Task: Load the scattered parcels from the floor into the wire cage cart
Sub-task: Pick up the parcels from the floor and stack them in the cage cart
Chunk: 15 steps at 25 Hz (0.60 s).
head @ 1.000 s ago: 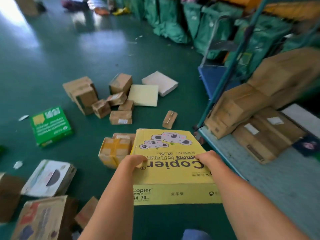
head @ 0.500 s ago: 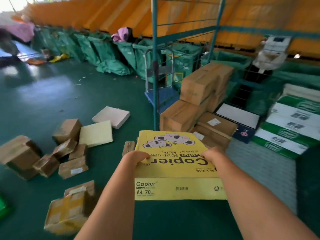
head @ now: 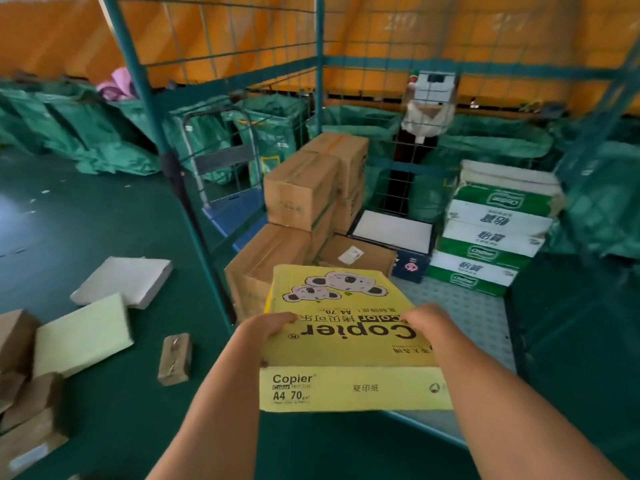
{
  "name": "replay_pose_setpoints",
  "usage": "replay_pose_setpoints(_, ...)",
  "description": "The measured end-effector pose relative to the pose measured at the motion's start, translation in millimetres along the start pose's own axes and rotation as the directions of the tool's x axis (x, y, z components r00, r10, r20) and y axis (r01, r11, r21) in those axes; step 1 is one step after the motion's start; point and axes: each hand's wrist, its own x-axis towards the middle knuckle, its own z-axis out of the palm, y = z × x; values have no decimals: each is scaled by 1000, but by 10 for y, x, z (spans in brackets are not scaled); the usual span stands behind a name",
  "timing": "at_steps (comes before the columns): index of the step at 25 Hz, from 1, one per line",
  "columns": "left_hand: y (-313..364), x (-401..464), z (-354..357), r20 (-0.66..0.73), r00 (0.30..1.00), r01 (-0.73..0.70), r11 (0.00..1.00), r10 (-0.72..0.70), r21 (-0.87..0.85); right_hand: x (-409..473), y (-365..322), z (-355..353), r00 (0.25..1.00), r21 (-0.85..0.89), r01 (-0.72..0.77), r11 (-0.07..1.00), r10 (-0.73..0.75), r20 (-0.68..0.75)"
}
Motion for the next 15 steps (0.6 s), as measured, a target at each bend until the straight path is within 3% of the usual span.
replay_pose_setpoints(4, 659, 575, 45, 51, 994, -93, 994, 96, -50, 483, -184, -329, 995, 20, -51, 998, 53, -80)
replay_pose_setpoints(10, 1516, 1131, 290, 128, 985, -94, 981, 116, -167, 1144, -250, -781, 981, 26, -116, 993, 119, -151)
replay_pose_setpoints(13, 1944, 1249, 597, 105, 986, -95, 953, 130, -288, 1520, -232, -936, 978, 20, -141, 990, 142, -154)
replay_pose_setpoints(15, 2208, 1316, 900, -3, 990, -130, 907, 141, -401, 1768, -219, -1037, 969, -28, -164, 986, 156, -191)
